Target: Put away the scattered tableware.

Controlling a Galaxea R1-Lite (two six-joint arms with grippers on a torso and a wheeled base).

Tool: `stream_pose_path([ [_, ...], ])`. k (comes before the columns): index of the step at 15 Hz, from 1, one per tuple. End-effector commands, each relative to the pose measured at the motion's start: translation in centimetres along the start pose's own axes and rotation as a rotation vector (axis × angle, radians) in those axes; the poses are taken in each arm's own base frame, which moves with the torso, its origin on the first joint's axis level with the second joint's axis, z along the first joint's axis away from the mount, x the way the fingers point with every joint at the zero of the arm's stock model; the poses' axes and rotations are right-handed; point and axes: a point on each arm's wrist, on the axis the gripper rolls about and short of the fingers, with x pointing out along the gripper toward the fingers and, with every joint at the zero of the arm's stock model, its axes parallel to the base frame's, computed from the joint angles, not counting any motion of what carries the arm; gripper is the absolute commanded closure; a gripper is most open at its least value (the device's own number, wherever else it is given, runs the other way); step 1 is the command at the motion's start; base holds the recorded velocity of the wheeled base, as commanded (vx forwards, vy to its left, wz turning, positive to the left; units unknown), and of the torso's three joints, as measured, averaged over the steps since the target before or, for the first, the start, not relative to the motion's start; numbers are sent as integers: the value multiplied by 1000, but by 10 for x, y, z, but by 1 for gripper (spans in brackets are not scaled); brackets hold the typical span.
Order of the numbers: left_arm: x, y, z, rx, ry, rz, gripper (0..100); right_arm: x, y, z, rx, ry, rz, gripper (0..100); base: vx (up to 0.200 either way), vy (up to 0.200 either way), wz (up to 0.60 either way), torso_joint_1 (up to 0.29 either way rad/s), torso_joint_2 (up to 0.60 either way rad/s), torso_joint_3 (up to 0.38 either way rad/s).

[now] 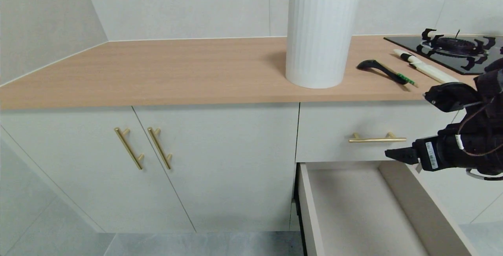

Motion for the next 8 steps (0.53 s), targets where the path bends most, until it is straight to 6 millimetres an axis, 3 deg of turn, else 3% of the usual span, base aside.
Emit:
stream_pose_path([
  [1,0,0,0,0,0,0,0,0,0,18,-6,-50,2,0,0,0,0,154,-544,-295],
  [5,0,0,0,0,0,0,0,11,-4,40,7,-89,-15,0,0,0,0,170,-475,-289],
  [8,0,0,0,0,0,0,0,25,-28,51,61,-150,-87,0,0,0,0,180,-434,-268],
])
